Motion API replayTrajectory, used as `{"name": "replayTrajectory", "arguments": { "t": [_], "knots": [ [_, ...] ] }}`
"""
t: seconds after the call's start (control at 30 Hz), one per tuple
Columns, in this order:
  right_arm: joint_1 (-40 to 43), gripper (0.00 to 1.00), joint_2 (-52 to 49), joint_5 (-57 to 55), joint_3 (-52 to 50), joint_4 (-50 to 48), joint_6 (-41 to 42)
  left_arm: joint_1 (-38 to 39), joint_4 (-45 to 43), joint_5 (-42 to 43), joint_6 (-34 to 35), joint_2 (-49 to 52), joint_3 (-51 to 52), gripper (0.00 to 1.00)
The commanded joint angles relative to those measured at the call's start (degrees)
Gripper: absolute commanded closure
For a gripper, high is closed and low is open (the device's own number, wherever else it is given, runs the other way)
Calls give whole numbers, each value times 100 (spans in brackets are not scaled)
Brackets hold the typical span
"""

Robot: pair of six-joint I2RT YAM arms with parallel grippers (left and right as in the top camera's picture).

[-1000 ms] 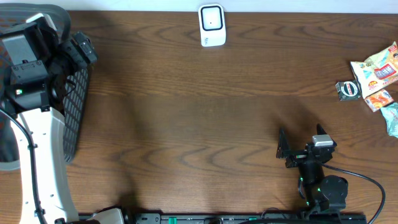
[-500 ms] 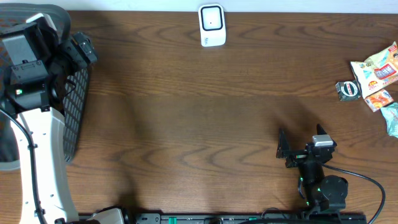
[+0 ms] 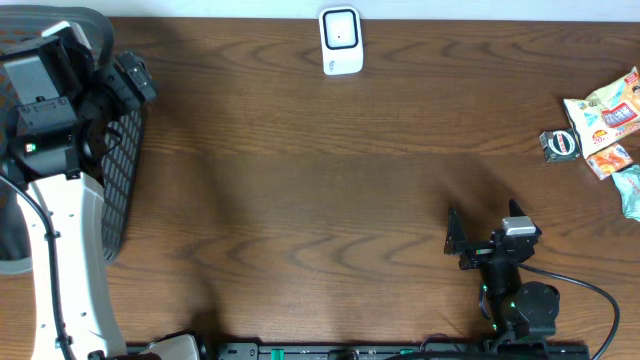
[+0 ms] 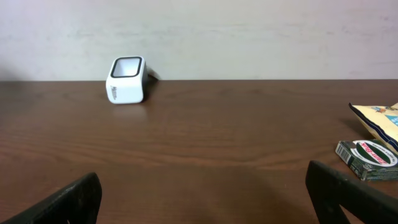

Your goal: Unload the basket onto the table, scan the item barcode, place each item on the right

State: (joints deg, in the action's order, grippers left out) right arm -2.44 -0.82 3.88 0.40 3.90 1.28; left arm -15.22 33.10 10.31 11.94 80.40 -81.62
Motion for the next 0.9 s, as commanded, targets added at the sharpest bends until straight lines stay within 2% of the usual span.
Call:
{"name": "replayTrajectory", "arguments": {
  "t": [0.0, 0.27, 0.4, 0.57, 0.63, 0.77, 0.87],
  "knots": [
    [13, 1, 55, -9, -4, 20, 83, -79, 122, -356, 11, 96, -24, 2],
    [13, 1, 55, -9, -4, 22, 81, -76, 417, -323, 46, 94, -24, 2],
    [13, 1, 55, -9, -4, 20, 83, -68, 748, 90, 706, 94, -24, 2],
    [13, 1, 55, -9, -4, 20, 83, -15, 1384, 122, 807, 157, 13, 2],
    [13, 1, 55, -9, -4, 20, 83, 37, 1541, 127, 629, 136, 87, 2],
    [13, 1, 55, -9, -4, 20, 83, 503, 1646, 122, -372, -37, 334, 2],
    [13, 1, 55, -9, -4, 20, 81, 861, 1419, 103, -560, -114, 479, 2]
  ]
}}
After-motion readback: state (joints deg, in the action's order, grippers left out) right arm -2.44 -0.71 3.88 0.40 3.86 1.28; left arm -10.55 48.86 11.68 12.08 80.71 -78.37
